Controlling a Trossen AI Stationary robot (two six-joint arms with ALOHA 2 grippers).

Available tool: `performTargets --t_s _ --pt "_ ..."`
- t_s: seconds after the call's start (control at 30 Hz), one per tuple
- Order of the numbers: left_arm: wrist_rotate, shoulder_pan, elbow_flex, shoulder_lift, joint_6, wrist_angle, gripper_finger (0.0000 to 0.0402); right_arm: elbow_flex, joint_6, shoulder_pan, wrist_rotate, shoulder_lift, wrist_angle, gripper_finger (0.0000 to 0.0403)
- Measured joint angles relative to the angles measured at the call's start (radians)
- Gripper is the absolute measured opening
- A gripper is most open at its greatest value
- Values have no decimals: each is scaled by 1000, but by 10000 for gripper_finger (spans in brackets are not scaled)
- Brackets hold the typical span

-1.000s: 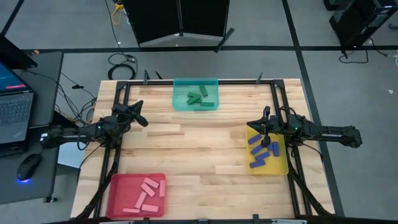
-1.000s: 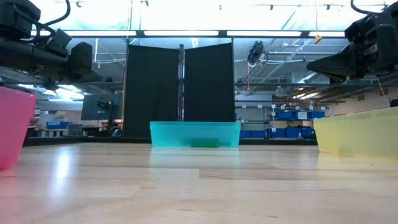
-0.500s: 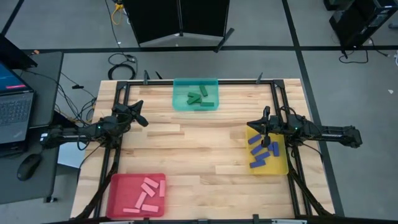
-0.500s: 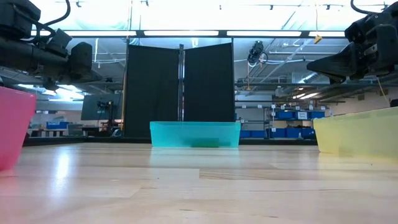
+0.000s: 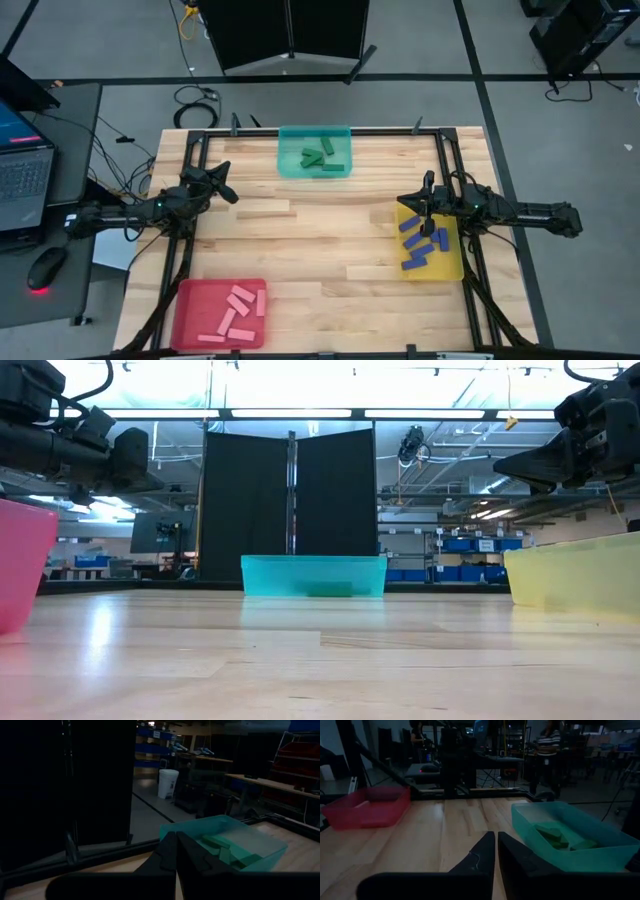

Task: Sort blocks
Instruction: Return to Home Position

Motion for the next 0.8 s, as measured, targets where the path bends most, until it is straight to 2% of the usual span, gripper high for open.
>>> performTargets --t_s 0.8 --pt "0 0 0 0 0 0 8 0 0 0 0 0 0 32"
